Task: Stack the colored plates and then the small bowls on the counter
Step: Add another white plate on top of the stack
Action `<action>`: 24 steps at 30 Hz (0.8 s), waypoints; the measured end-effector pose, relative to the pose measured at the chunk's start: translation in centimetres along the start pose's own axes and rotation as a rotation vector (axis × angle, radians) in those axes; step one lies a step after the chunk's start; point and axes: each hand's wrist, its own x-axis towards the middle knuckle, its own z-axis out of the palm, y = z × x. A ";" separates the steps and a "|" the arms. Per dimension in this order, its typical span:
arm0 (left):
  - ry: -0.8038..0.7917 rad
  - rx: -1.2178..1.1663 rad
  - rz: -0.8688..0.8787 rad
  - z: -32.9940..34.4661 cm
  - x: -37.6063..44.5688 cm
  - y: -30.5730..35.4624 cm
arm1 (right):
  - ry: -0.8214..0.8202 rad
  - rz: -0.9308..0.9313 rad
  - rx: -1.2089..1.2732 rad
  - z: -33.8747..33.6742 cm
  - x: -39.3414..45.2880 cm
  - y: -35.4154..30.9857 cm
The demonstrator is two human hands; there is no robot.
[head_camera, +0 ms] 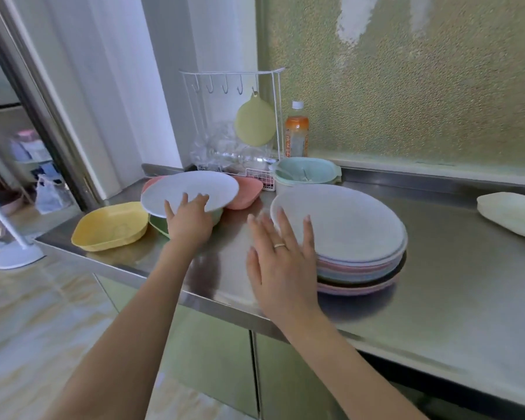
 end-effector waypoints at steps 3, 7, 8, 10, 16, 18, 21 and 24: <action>0.038 0.054 -0.001 0.6 1.5 -0.9 | -0.026 -0.032 0.046 1.7 0.6 -1.8; 0.187 0.004 0.008 1.2 1.8 -1.4 | -0.045 0.003 0.082 3.6 1.7 -2.2; 0.237 -0.024 0.013 1.2 1.8 -1.4 | -0.044 0.012 0.090 3.9 1.9 -2.2; 0.335 -0.126 0.001 0.8 1.3 -1.2 | -0.036 0.015 0.108 4.1 2.4 -2.1; 0.488 -0.416 0.240 -2.1 -3.2 3.8 | 0.172 0.208 0.241 0.0 4.6 -0.7; 0.458 -0.405 0.427 -2.6 -4.7 6.1 | 0.193 0.398 0.318 -2.6 5.4 1.6; 0.406 -0.361 0.682 -1.8 -6.9 10.1 | 0.161 0.646 0.368 -5.5 5.6 6.3; 0.372 -0.363 0.837 -1.0 -9.3 13.2 | 0.126 0.789 0.283 -7.5 4.3 10.0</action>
